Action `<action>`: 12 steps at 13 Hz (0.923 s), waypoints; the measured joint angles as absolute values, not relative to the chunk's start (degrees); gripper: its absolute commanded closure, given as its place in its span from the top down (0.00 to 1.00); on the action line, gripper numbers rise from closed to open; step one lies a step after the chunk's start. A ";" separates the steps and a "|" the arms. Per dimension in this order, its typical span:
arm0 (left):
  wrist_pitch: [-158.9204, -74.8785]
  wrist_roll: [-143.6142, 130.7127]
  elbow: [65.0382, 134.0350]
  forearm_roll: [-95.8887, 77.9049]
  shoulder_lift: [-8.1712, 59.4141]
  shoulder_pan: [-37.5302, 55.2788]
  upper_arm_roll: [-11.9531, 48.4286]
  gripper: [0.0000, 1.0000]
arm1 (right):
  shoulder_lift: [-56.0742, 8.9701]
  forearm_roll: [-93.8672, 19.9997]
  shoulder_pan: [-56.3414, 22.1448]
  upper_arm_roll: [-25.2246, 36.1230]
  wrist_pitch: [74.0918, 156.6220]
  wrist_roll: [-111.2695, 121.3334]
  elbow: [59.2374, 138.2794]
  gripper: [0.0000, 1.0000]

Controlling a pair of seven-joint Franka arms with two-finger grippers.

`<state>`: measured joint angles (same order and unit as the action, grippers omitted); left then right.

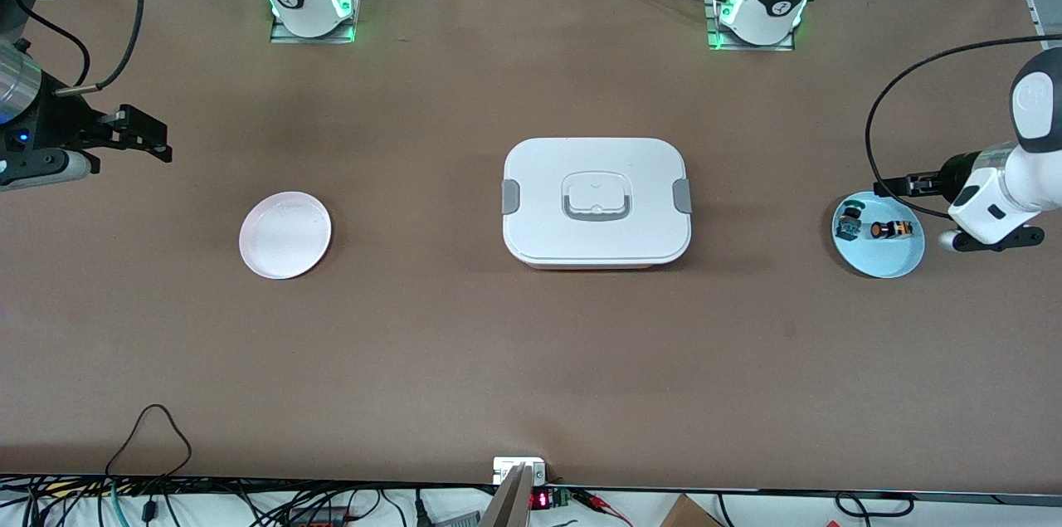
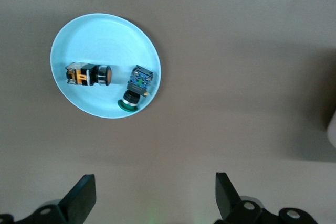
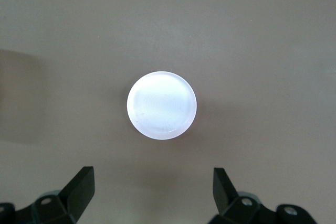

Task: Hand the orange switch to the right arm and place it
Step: 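Lower the left gripper onto the orange-and-black switch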

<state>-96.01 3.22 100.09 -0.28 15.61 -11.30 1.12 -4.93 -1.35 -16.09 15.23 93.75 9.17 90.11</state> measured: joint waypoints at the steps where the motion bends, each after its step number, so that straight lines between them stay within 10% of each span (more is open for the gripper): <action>1: -96.56 3.89 100.16 -0.28 16.50 -12.28 1.11 1.00 | -4.93 -1.35 -16.09 15.23 93.78 9.17 90.11 1.00; 12: -107.66 9.03 100.27 5.06 25.55 -16.98 1.08 1.00 | -4.93 -1.35 -16.09 15.23 93.84 9.17 90.10 1.00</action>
